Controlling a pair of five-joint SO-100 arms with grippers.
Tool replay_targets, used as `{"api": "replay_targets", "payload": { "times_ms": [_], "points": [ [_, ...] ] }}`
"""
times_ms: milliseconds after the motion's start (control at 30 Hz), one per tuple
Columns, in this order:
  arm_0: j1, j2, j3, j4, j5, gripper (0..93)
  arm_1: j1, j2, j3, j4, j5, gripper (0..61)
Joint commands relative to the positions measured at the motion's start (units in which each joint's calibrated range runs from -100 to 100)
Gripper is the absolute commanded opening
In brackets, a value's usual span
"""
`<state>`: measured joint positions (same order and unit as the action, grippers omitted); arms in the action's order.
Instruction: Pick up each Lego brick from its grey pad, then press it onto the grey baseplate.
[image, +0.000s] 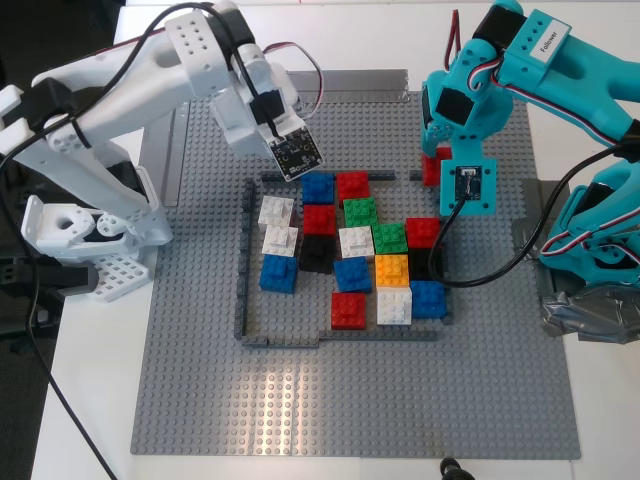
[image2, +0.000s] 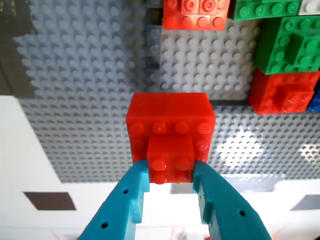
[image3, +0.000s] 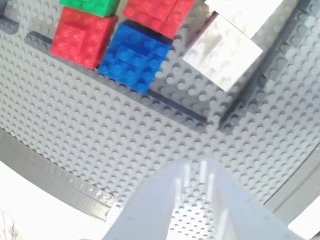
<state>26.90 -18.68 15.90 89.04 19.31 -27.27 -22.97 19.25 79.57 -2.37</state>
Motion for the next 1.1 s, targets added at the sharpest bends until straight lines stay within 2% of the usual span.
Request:
{"api": "replay_targets", "payload": {
  "times_ms": [0, 167, 533, 800, 1067],
  "points": [
    [-0.3, -1.1, 0.9, -1.8, 1.4, 0.0, -1.5, -5.9, -0.5, 3.2, 0.7, 2.3],
    [-0.3, -1.2, 2.5, -3.6, 2.0, 0.0, -4.3, -8.2, -1.4, 6.4, 1.8, 2.2],
    [-2.8, -1.1, 2.9, -4.2, 1.9, 0.0, -9.0, -13.6, 0.1, 14.7, 8.9, 2.1],
    [-3.9, -1.1, 3.2, -5.4, 1.6, 0.0, -9.8, -17.5, -0.2, 17.0, 8.7, 1.9],
    [-3.3, -1.2, 7.5, -8.3, 1.5, 0.0, -13.0, -20.4, -4.8, 17.9, 7.5, 1.9]
  ]
}}
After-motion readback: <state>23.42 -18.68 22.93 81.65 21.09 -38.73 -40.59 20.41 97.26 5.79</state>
